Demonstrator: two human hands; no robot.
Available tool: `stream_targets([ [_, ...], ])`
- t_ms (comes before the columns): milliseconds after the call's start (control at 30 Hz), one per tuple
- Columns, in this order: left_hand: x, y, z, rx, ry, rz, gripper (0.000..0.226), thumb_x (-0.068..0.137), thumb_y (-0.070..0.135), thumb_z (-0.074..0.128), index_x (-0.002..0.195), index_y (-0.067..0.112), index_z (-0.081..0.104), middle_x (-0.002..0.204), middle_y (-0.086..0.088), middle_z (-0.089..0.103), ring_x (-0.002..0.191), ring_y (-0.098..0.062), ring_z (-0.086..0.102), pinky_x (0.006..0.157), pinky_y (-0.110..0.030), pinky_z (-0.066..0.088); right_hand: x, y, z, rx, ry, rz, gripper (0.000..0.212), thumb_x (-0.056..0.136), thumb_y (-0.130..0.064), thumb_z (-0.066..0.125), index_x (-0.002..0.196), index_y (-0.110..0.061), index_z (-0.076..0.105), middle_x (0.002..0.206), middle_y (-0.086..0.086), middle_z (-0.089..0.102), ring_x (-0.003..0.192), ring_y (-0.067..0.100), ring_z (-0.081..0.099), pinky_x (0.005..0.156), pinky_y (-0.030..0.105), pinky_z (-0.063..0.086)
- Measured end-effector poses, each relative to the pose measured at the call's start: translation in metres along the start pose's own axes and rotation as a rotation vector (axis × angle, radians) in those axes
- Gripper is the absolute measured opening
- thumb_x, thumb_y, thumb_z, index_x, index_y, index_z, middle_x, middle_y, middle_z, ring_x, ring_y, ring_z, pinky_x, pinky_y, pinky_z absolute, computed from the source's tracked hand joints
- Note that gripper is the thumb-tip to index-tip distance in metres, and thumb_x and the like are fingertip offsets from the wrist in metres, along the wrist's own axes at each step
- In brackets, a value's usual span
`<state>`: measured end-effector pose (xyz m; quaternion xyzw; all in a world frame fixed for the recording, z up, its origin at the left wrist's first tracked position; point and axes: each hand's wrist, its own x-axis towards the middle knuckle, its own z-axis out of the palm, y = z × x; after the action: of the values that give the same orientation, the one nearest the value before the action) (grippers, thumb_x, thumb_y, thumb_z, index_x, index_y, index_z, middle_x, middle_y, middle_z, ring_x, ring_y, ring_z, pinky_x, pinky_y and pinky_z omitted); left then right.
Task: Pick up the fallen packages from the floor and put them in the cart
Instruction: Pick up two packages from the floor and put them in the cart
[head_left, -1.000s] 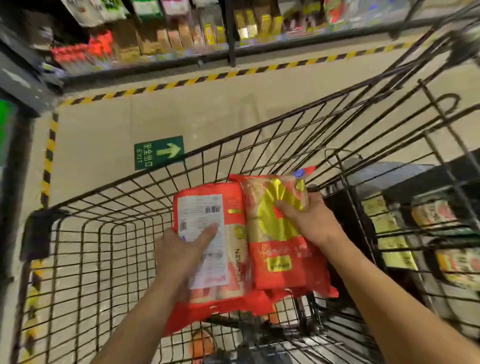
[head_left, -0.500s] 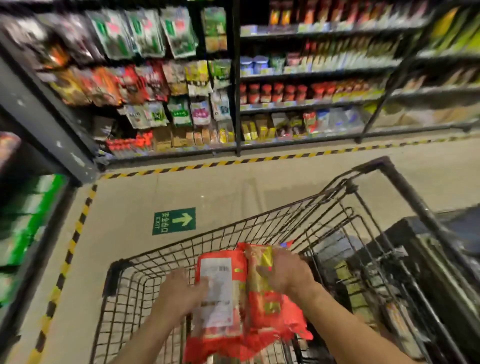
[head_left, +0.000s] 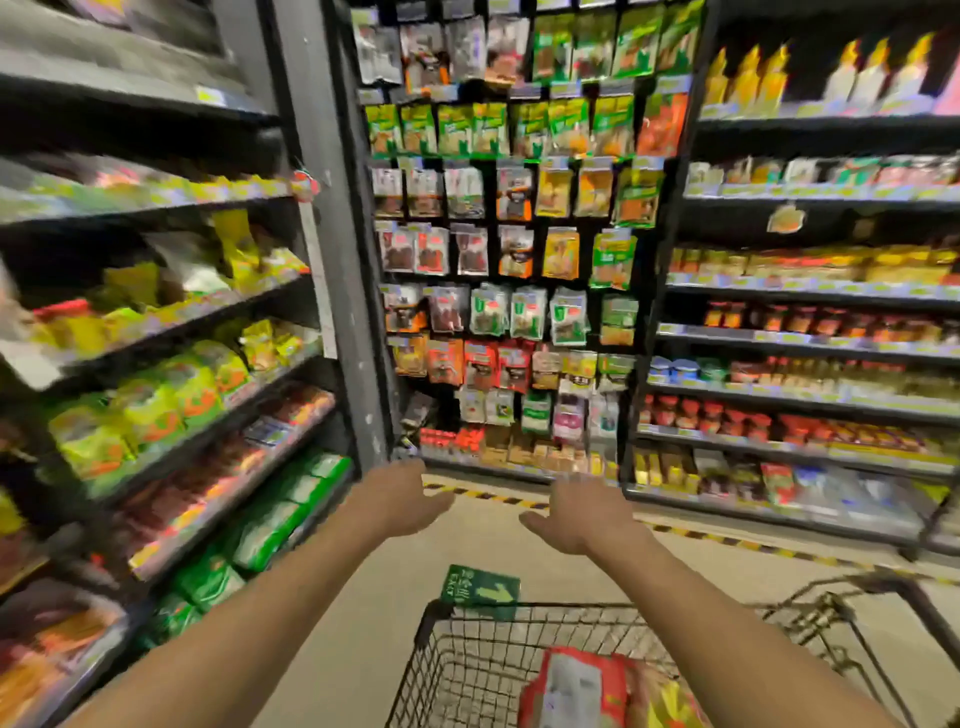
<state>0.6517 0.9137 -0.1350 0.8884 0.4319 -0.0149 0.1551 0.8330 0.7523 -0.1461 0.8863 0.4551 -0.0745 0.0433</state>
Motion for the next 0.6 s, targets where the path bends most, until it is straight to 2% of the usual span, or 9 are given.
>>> stream_targets([
  [100, -0.041, -0.023, -0.040, 0.008, 0.097, -0.119, 0.079, 0.098, 0.073, 0.053, 0.153, 0.017, 0.055, 0.153, -0.015, 0.059, 0.143, -0.040, 0.055, 0.115, -0.050, 0.050, 0.002, -0.041, -0.036, -0.050, 0.060, -0.145, 0.074, 0.101, -0.074, 0.045, 0.141, -0.013, 0.058, 0.143, 0.014, 0.063, 0.129, 0.038, 0.059, 0.100, 0.048, 0.051],
  [167, -0.076, -0.039, -0.057, 0.029, 0.186, -0.204, 0.083, 0.096, 0.075, 0.054, 0.157, 0.018, 0.053, 0.157, -0.015, 0.059, 0.146, -0.040, 0.054, 0.118, -0.050, 0.048, 0.001, -0.069, -0.052, -0.086, 0.081, -0.264, 0.070, 0.101, -0.074, 0.043, 0.131, -0.013, 0.061, 0.137, 0.014, 0.065, 0.124, 0.037, 0.061, 0.099, 0.047, 0.053],
  [233, -0.118, -0.054, -0.067, 0.029, 0.243, -0.312, 0.082, 0.101, 0.070, 0.057, 0.168, 0.025, 0.043, 0.163, -0.013, 0.056, 0.149, -0.039, 0.052, 0.118, -0.046, 0.046, -0.004, -0.101, -0.061, -0.116, 0.107, -0.390, 0.074, 0.101, -0.076, 0.041, 0.138, -0.014, 0.056, 0.142, 0.014, 0.061, 0.130, 0.039, 0.057, 0.101, 0.049, 0.053],
  [367, -0.210, -0.094, -0.069, 0.032, 0.257, -0.582, 0.081, 0.101, 0.074, 0.053, 0.157, 0.017, 0.051, 0.158, -0.014, 0.056, 0.147, -0.042, 0.050, 0.117, -0.054, 0.048, -0.041, -0.178, -0.061, -0.119, 0.114, -0.642, 0.085, 0.099, -0.076, 0.045, 0.157, -0.014, 0.043, 0.156, 0.013, 0.052, 0.145, 0.039, 0.047, 0.113, 0.051, 0.044],
  [500, -0.329, -0.126, -0.051, 0.038, 0.278, -0.863, 0.084, 0.100, 0.077, 0.051, 0.159, 0.017, 0.050, 0.161, -0.014, 0.053, 0.149, -0.041, 0.049, 0.118, -0.054, 0.045, -0.110, -0.255, -0.040, -0.154, 0.058, -0.916, 0.087, 0.100, -0.076, 0.044, 0.159, -0.013, 0.039, 0.161, 0.015, 0.046, 0.148, 0.041, 0.043, 0.113, 0.053, 0.044],
  [600, -0.427, -0.141, -0.034, 0.028, 0.294, -1.088, 0.090, 0.100, 0.077, 0.051, 0.167, 0.018, 0.042, 0.167, -0.012, 0.049, 0.153, -0.039, 0.045, 0.119, -0.054, 0.043, -0.180, -0.303, -0.017, -0.209, 0.039, -1.117, 0.084, 0.100, -0.077, 0.043, 0.154, -0.013, 0.045, 0.153, 0.014, 0.053, 0.143, 0.040, 0.047, 0.108, 0.052, 0.049],
])
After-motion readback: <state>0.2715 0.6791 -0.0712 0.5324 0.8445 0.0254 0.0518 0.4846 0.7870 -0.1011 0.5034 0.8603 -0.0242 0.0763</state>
